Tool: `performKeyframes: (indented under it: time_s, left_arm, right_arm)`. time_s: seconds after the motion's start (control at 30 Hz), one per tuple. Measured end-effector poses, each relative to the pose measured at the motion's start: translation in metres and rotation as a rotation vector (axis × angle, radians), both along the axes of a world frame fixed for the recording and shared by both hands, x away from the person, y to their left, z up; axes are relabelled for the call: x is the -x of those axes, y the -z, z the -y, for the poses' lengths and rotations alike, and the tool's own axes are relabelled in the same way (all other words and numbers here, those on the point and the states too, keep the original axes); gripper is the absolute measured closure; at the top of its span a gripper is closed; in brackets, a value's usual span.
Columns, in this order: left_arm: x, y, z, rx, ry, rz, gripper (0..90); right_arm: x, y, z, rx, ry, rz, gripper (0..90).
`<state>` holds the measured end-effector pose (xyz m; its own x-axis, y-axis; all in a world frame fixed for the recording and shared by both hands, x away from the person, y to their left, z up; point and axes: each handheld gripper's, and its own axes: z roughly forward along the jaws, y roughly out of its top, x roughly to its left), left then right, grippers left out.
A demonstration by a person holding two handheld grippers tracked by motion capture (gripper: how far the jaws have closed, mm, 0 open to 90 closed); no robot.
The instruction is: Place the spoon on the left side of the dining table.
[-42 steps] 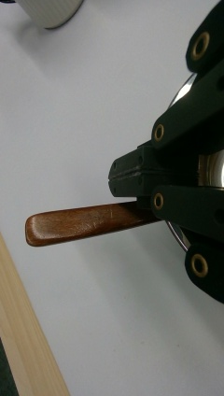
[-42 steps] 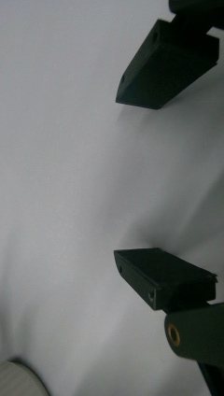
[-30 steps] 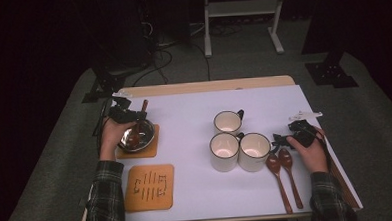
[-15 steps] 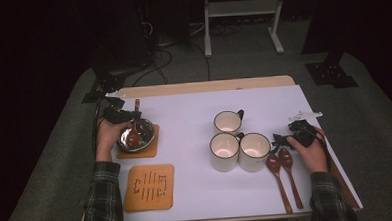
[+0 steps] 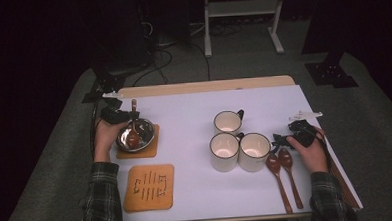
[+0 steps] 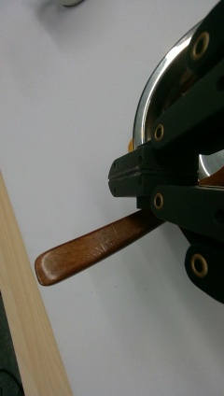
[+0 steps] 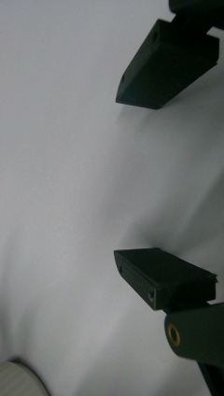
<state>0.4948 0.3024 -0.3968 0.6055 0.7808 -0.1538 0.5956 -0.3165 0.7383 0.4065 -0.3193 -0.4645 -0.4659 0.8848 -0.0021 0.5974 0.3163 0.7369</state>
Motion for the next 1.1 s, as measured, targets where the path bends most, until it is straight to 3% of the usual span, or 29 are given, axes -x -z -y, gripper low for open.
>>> performKeyframes:
  time_s: [0.4, 0.6, 1.1]
  left_arm:
    - [0.004, -0.005, 0.007, -0.002, 0.028, 0.001, 87.8]
    - [0.008, -0.007, 0.012, -0.014, 0.033, 0.002, 81.0]
    - [0.016, -0.014, 0.033, -0.032, 0.101, -0.020, 55.6]
  right_arm:
    - [0.000, 0.000, 0.000, -0.002, 0.000, -0.001, 19.1]
    - [-0.001, 0.000, 0.001, -0.006, 0.000, -0.003, 19.0]
    - [-0.001, 0.000, 0.001, -0.009, 0.000, -0.007, 19.0]
